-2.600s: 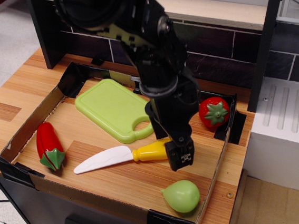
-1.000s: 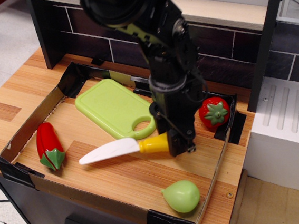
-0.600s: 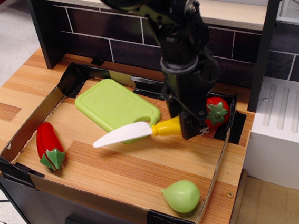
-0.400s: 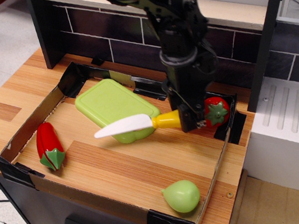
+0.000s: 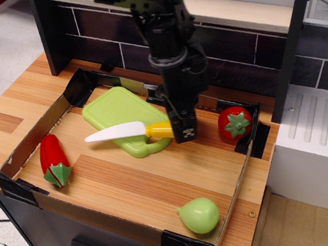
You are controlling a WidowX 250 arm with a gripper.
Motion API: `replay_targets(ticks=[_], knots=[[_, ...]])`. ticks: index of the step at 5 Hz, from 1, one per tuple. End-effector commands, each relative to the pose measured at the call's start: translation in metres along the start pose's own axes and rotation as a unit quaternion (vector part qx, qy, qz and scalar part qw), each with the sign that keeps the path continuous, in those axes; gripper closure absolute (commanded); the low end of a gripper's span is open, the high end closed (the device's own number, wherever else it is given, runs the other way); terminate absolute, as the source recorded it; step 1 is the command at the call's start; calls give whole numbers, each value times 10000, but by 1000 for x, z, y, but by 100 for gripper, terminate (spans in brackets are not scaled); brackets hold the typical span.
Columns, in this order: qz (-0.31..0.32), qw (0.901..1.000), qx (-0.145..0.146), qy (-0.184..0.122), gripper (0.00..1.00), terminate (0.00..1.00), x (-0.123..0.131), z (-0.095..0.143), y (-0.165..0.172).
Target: Put knife on cutting board
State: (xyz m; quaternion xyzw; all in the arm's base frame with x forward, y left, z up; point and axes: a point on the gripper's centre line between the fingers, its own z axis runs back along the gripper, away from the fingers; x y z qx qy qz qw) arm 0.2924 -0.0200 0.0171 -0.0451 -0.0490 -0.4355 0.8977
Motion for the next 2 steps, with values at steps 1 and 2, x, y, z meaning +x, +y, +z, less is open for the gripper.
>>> replay_targets(ticks=[1, 2], knots=[[52, 9980, 633, 49, 100, 0, -19, 3, 18], [190, 9972, 716, 90, 100, 0, -20, 4, 28]])
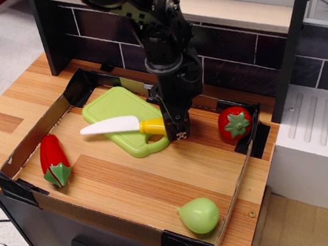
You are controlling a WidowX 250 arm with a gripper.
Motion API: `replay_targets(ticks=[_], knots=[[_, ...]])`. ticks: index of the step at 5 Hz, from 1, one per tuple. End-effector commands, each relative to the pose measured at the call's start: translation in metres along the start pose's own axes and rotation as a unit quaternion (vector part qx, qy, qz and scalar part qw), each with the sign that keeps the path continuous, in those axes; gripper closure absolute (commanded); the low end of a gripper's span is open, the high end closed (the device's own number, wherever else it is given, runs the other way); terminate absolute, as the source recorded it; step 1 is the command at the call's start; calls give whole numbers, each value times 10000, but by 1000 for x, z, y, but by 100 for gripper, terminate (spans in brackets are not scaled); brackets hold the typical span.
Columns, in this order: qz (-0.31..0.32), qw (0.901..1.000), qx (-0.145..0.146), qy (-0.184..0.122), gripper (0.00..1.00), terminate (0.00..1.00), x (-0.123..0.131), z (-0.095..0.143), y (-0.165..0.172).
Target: Put knife on cutting board
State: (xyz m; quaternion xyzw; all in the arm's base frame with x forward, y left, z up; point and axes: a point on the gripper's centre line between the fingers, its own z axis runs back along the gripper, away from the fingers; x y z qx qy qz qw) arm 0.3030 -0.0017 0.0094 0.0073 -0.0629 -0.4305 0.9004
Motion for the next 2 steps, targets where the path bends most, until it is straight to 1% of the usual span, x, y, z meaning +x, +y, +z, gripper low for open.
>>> replay_targets(ticks=[1, 2], knots=[[301, 9994, 170, -10, 100, 0, -13, 11, 18], [374, 9992, 129, -49, 0, 0, -21, 15, 19]])
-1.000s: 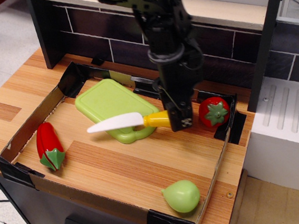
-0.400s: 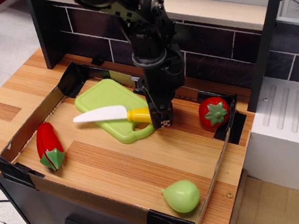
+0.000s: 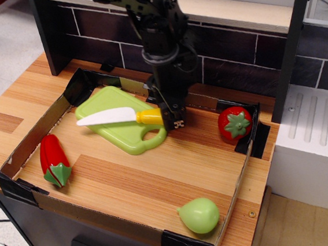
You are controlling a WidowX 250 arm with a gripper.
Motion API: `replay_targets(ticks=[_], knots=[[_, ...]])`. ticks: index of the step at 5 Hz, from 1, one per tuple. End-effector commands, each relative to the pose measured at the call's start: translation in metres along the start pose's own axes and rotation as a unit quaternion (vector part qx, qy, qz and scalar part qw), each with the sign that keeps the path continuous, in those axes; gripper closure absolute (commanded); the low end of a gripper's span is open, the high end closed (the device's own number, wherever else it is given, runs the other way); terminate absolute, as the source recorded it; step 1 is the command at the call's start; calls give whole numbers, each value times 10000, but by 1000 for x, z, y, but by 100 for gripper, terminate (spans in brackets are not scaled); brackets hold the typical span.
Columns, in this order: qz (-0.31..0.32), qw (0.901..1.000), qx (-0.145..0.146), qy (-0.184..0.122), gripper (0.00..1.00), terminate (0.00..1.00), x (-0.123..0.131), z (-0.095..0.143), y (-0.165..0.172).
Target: Put knife on cutting board
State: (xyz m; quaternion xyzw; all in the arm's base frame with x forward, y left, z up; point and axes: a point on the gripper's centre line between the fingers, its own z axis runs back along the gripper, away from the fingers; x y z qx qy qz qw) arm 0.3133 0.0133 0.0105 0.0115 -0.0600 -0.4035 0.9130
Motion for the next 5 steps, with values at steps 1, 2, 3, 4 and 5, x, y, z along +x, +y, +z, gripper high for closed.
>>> replay_targets(ticks=[1, 2, 3, 4, 5], knots=[[211, 9989, 177, -372, 0, 0, -23, 26, 0], [286, 9975, 178, -617, 0, 0, -21, 49, -1], [377, 9959, 389, -721, 0, 0, -14, 64, -10], [544, 9941, 527, -772, 0, 0, -3, 85, -23], [1005, 9882, 844, -791, 0, 0, 3, 99, -31]])
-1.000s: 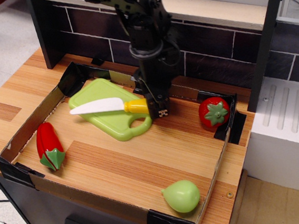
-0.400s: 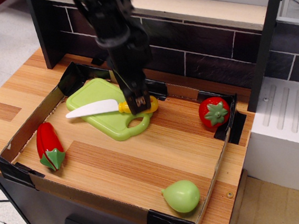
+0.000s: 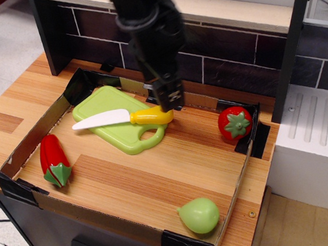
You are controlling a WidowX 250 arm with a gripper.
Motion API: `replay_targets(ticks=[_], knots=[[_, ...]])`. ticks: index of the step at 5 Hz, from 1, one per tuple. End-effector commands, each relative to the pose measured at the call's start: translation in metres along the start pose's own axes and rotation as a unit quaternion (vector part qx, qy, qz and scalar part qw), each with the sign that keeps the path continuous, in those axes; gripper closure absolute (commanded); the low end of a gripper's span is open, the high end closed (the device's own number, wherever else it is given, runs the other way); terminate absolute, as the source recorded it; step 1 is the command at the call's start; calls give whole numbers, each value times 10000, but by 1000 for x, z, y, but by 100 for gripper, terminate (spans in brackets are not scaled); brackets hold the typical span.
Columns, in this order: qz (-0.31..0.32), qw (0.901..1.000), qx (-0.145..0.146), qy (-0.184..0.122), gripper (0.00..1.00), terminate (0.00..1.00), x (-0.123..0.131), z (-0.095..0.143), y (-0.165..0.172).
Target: Put knife on cutting board
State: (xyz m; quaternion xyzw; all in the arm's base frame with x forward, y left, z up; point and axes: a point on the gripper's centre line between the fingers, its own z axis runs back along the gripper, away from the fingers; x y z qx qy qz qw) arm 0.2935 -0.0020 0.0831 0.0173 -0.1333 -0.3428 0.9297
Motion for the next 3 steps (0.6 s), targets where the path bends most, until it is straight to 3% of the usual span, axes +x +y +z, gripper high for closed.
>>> replay_targets(ticks=[1, 2, 3], knots=[[717, 9970, 263, -155, 0, 0, 5, 42, -20], [717, 9970, 263, -155, 0, 0, 5, 42, -20], [717, 9970, 263, -155, 0, 100, 5, 42, -20]])
